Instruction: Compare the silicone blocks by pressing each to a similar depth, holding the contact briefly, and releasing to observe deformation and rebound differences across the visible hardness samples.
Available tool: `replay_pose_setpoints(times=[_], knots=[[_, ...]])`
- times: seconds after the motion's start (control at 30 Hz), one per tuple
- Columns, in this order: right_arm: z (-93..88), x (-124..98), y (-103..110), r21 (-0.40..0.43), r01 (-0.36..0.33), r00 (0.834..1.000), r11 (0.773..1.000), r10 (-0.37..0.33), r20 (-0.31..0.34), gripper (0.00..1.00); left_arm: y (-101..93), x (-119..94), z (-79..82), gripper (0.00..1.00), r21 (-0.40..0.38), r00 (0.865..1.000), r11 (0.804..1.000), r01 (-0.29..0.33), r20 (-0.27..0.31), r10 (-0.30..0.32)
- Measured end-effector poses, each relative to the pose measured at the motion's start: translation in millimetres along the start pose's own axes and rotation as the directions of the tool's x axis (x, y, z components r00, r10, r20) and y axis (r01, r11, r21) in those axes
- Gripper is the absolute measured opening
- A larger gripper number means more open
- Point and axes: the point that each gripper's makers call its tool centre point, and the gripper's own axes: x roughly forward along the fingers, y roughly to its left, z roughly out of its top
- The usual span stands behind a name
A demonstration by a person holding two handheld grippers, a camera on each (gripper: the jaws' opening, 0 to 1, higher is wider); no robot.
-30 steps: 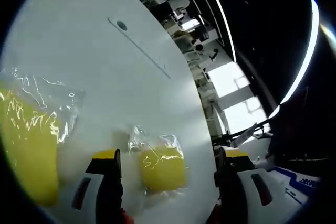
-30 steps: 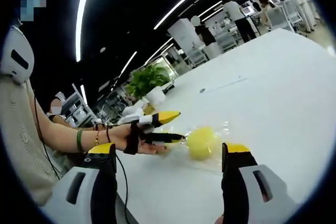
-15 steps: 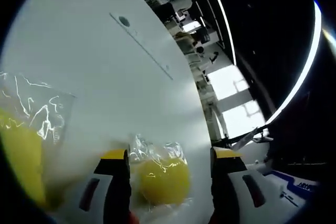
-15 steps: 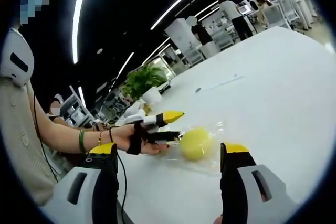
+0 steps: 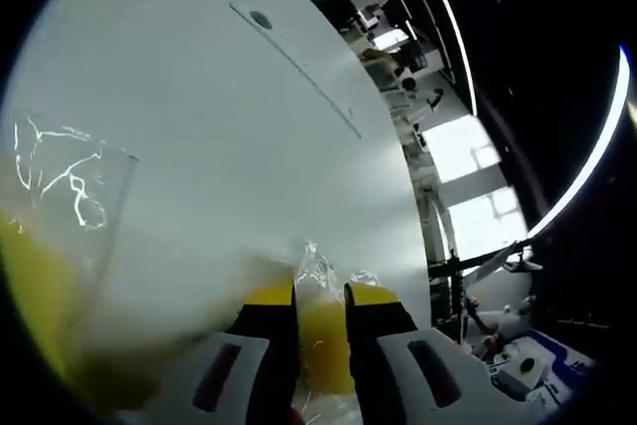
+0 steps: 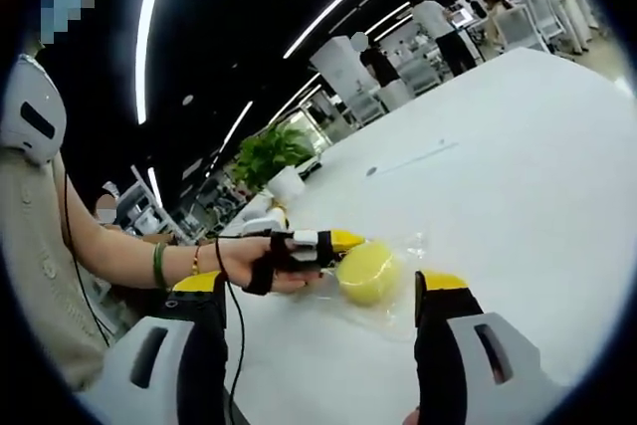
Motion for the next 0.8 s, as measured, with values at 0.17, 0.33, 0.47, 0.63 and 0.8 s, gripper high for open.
replay_pose_setpoints(times=[0.17,0.33,0.47,0.63,0.8], knots=[[-0.3,-1.4,-2.7,-0.001,0.007,1.000,1.000,-0.007,-0.002,0.70,-3.1,1.9,1.5,0.00,0.054,1.000,0.998,0.018,0.003,-0.018],[-1.0,0.1,-2.5,-0.002,0.003,1.000,1.000,-0.003,-0.006,0.69,0.0,2.6,1.0,0.00,0.027,0.999,0.999,0.037,0.006,-0.037],[-0.1,1.1,-0.6,-0.007,0.000,1.000,1.000,0.000,-0.004,0.69,-0.5,0.8,0.7,0.00,-0.013,0.999,0.999,0.043,-0.006,-0.043],[1.6,1.7,1.1,-0.017,0.000,1.000,1.000,0.000,-0.007,0.69,-6.7,-3.3,0.2,0.00,0.031,0.999,0.998,0.052,-0.004,-0.052],[5.8,1.5,7.3,-0.030,-0.006,1.000,1.000,0.006,-0.002,0.69,-23.1,-9.8,0.6,0.00,0.166,0.997,0.983,0.072,-0.009,-0.071]])
